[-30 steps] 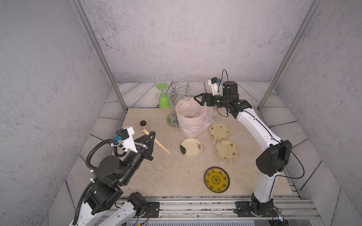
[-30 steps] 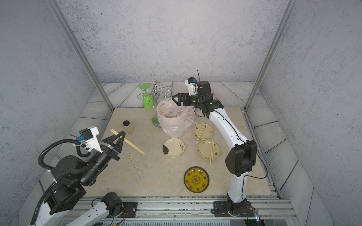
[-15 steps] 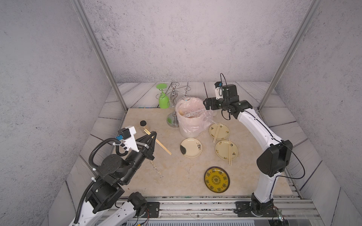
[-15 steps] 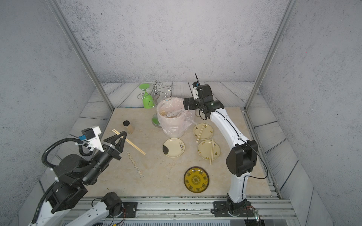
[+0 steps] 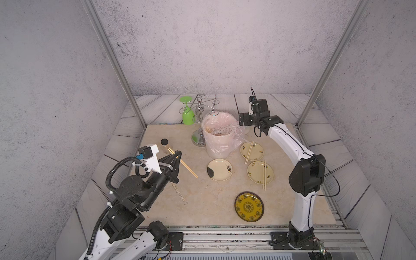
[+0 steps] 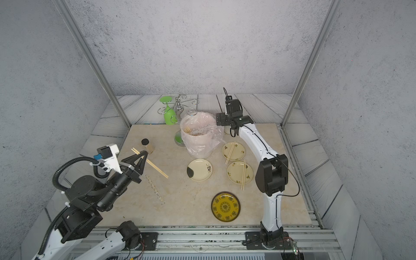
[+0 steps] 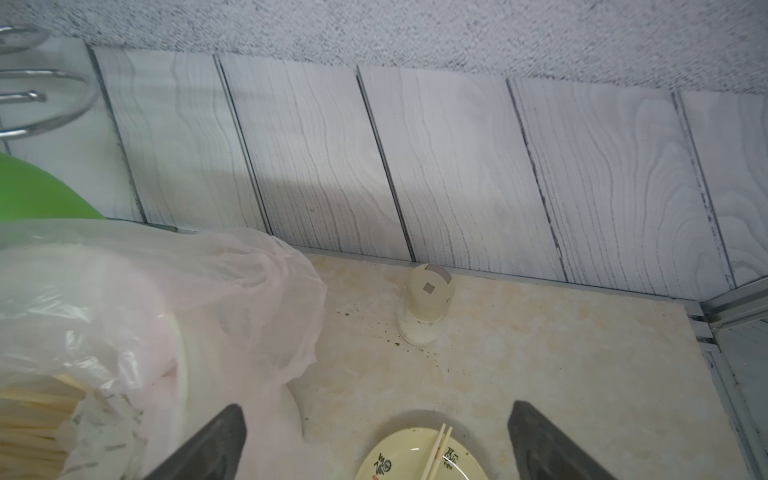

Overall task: Remove the packaging of disposable chopsticks
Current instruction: Place the packet bag in the trash bin.

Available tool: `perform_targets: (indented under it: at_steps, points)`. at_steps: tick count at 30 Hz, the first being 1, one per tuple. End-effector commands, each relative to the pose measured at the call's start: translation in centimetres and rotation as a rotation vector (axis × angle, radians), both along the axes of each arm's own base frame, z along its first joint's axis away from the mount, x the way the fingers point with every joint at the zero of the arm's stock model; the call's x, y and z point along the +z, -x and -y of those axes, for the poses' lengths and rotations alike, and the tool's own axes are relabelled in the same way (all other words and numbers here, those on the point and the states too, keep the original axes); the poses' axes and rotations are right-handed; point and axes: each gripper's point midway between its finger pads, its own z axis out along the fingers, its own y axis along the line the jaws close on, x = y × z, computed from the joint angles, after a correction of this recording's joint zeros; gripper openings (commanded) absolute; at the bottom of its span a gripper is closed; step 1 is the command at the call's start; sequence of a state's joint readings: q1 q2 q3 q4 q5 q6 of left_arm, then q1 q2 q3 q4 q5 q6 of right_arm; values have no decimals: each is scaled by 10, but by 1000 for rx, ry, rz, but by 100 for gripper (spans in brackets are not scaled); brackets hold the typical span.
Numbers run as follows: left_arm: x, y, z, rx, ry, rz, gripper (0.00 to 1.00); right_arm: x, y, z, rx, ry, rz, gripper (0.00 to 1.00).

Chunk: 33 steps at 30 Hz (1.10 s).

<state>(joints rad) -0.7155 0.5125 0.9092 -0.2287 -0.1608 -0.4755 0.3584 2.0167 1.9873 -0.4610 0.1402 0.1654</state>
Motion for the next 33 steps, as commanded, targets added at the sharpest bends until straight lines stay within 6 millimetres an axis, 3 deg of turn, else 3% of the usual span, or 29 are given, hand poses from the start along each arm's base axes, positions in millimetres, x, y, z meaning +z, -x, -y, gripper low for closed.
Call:
perform_targets:
  at_steps: [1,8,13,19,22,27,33]
  points:
    - [4,-2,2,-1,15,12,0,-5,-15,2,-31,-48,3,99]
    - [5,-4,4,-3,9,13,0,-15,-22,11,-44,-158,-38,99]
    - [3,-6,6,-3,1,9,0,-3,-16,6,-2,-244,-50,99]
    - [1,-9,9,-4,-5,6,0,29,-3,-14,90,-323,-20,96]
    - [-1,-11,12,-8,-3,2,0,41,2,-35,170,-351,-16,95]
    - [-3,-13,14,-10,-1,-4,0,47,11,-73,293,-333,-4,95]
    - [-5,-12,14,-14,-4,-9,0,54,13,-88,344,-375,-3,95]
